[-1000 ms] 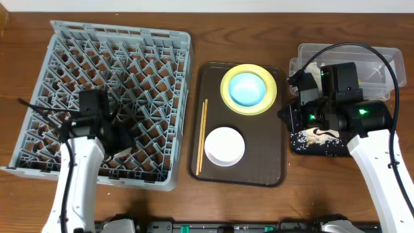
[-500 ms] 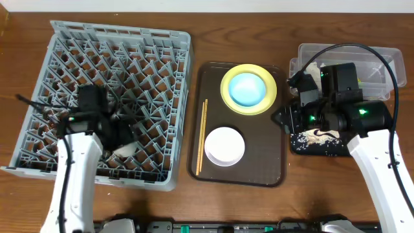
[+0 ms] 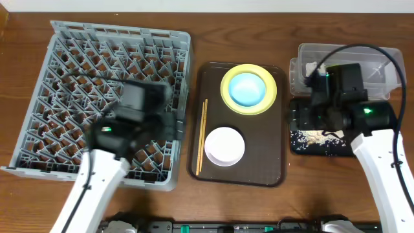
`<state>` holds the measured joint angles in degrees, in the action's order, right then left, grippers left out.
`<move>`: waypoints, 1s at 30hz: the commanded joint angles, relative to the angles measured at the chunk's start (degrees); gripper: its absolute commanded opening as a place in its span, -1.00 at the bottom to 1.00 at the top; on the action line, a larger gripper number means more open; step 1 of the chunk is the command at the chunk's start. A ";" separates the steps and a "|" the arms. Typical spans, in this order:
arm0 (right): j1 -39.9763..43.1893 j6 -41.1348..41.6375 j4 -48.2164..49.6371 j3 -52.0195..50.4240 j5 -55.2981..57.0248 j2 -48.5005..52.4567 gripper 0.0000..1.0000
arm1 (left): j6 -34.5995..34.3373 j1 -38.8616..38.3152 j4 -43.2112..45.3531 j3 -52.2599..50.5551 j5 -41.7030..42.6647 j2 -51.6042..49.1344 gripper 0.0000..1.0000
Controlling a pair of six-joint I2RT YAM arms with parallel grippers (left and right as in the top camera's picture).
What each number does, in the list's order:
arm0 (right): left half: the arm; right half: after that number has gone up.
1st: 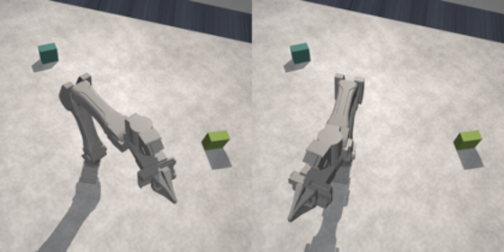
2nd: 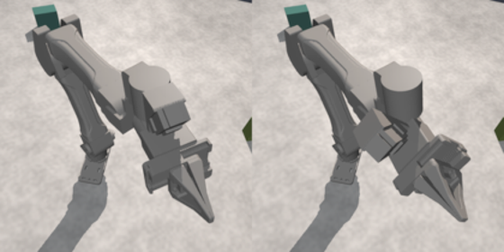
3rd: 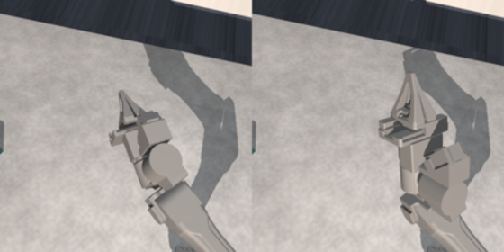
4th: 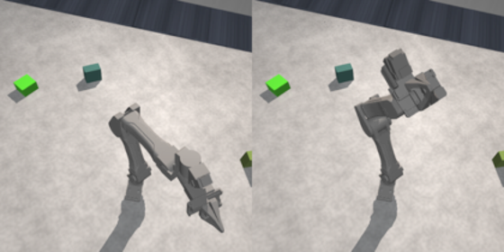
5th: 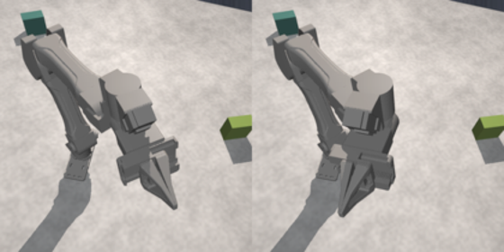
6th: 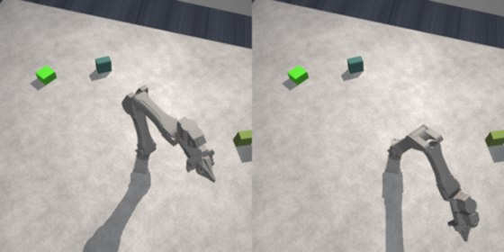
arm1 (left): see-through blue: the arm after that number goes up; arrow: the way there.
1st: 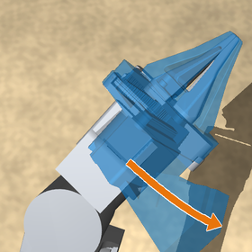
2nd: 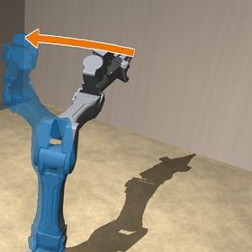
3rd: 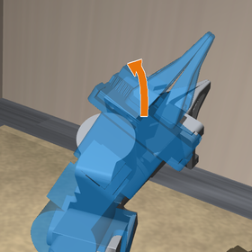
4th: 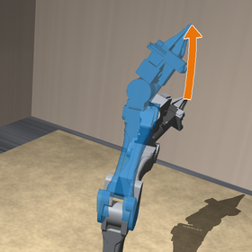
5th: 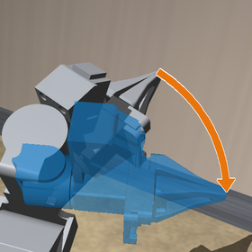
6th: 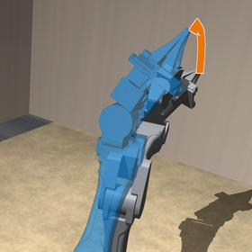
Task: Sort waste into correct bins and load items into the dishwasher
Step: 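Grasp the pink bowl on the brown tray with the left gripper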
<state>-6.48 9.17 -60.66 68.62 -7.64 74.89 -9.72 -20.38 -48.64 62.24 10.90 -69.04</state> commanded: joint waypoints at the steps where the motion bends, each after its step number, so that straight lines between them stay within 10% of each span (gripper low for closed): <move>1: 2.10 5.60 -0.70 0.37 7.32 -0.55 0.58 | 0.57 -8.48 1.97 0.57 -2.84 -3.85 0.82; 14: 2.45 5.57 -1.70 0.37 7.34 -0.55 0.62 | -5.86 -27.69 11.21 0.57 -2.40 -25.33 0.79; 23: 2.45 5.57 -2.05 0.37 7.37 -0.55 0.62 | -5.84 -31.19 15.80 0.57 -2.51 -31.93 -0.07; 30: 2.45 5.57 -2.14 0.37 7.34 -0.55 0.62 | -5.84 -31.50 16.13 -0.13 -2.60 -32.63 -0.17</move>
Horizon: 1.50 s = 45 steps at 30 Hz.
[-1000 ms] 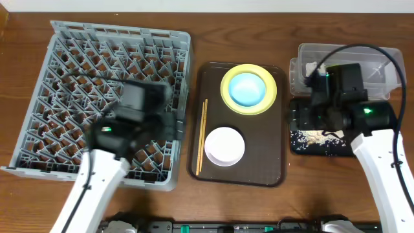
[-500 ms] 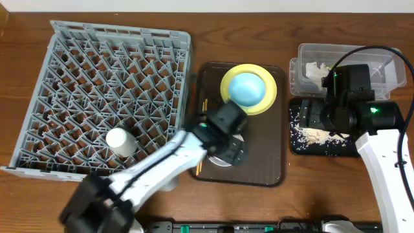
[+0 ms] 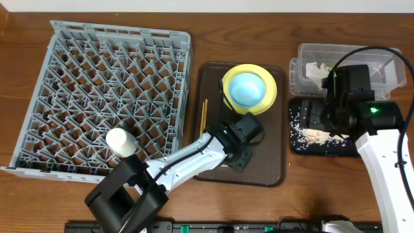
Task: Sort waste into correct bins and load items into the dishwasher
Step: 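Grasp the pink bowl on the brown tray with the left gripper, then place the pink bowl into the gray rack and release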
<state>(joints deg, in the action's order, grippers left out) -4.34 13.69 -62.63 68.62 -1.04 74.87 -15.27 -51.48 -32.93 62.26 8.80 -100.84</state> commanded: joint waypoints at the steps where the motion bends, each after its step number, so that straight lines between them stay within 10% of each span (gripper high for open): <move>1: 0.31 1.05 -0.20 0.37 0.74 -0.52 0.62 | -0.28 -0.52 0.50 -0.35 -0.50 -1.25 -0.17; 13: 0.31 1.03 -0.44 0.37 0.76 -0.52 0.62 | -0.15 -1.57 0.66 0.61 -0.52 -1.20 -0.86; 28: 0.31 0.83 -0.59 0.37 0.79 -0.52 0.63 | 5.25 15.26 -5.68 9.33 0.35 19.69 -0.88; 45: 0.31 0.83 -0.68 0.37 0.76 -0.52 0.63 | 14.14 62.90 1.49 9.33 63.30 8.37 -0.88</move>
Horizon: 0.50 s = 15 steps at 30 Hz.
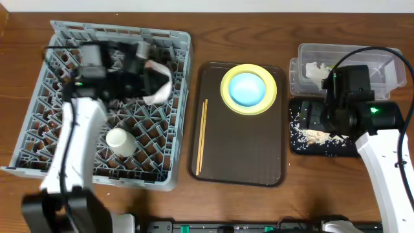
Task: Sort waste into correct bins and load items into the dishwasher
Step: 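Place the pink bowl into the gray rack and release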
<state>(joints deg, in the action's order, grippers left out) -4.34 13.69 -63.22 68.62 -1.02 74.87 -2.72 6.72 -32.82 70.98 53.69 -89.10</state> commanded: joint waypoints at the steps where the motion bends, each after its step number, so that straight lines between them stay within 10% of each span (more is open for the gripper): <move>1: 0.31 0.85 -0.15 0.37 0.74 -0.52 0.62 | 1.60 6.54 1.75 0.61 20.83 -4.98 -0.88; 15: 0.31 0.83 -0.85 0.37 0.76 -0.52 0.62 | 1.62 22.18 0.74 0.50 26.64 -14.88 -0.85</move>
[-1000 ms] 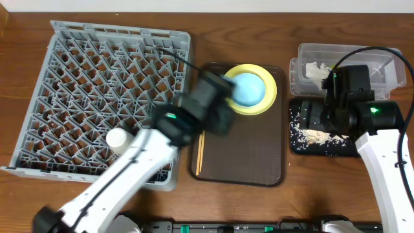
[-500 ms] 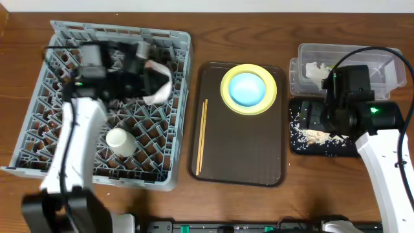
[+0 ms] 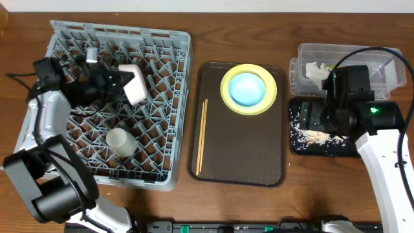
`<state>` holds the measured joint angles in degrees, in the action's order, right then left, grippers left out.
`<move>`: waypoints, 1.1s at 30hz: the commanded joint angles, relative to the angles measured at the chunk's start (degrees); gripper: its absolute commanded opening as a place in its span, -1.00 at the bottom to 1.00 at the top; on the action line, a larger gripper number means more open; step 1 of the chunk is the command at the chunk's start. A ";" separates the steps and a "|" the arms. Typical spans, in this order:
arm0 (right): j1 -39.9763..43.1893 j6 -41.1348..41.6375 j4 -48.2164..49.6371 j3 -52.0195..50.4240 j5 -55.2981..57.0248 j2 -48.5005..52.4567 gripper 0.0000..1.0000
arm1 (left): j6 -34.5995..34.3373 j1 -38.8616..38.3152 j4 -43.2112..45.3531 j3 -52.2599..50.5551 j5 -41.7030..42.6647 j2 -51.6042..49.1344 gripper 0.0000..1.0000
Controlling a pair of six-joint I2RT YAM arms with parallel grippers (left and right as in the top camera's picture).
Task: Sort waste into correct bins and load items into the dishwasher
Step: 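Place the pink bowl into the gray rack and release, then grasp the blue bowl on the yellow plate with the left gripper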
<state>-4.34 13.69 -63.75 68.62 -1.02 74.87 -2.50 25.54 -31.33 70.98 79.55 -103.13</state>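
Observation:
My left gripper (image 3: 119, 85) reaches in from the left over the grey dish rack (image 3: 39, 139) and is shut on a small white plate (image 3: 133, 84), held on edge above the rack's upper middle. A white cup (image 3: 121, 140) stands upside down in the rack. On the brown tray (image 3: 259, 162) lie a yellow plate (image 3: 268, 97) with a blue bowl (image 3: 247, 88) in it, and a pair of chopsticks (image 3: 201, 136). My right arm (image 3: 349, 97) hangs over the black tray of food scraps (image 3: 317, 137), its fingers hidden beneath it.
A clear plastic bin (image 3: 381, 55) holding crumpled tissue (image 3: 315, 70) stands at the back right, just behind the black tray. The table's wooden front edge runs along below the rack and trays.
The left arm has swung further left, and the white plate has shifted a little left and down over the rack and now stands more upright. The right arm has not moved.
At first the left arm was over the rack, with the white plate on the brown tray. Then the cup stood in the rack and the left gripper was at the plate. Later the plate was held over the rack, where it is now.

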 commanded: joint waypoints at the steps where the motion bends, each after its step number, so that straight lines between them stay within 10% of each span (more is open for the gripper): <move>1: 0.31 0.83 -0.31 0.37 0.76 -0.52 0.62 | 1.40 4.39 -1.38 0.50 0.76 -0.85 -0.73; 6: 0.31 0.85 -0.15 0.37 0.76 -0.52 0.62 | 1.42 8.22 -6.73 0.50 -8.37 -0.81 -0.04; 22: 0.31 0.85 -0.33 0.37 0.76 -0.52 0.61 | 0.90 9.86 -10.84 0.52 -22.23 14.64 0.30; 33: 1.11 4.46 -0.81 0.37 5.95 -0.52 0.75 | -1.05 -18.62 -9.84 3.15 -53.96 29.83 0.68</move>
<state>-4.29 16.32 -64.53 68.62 2.35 74.87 -2.00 15.84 -40.99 71.13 40.38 -73.76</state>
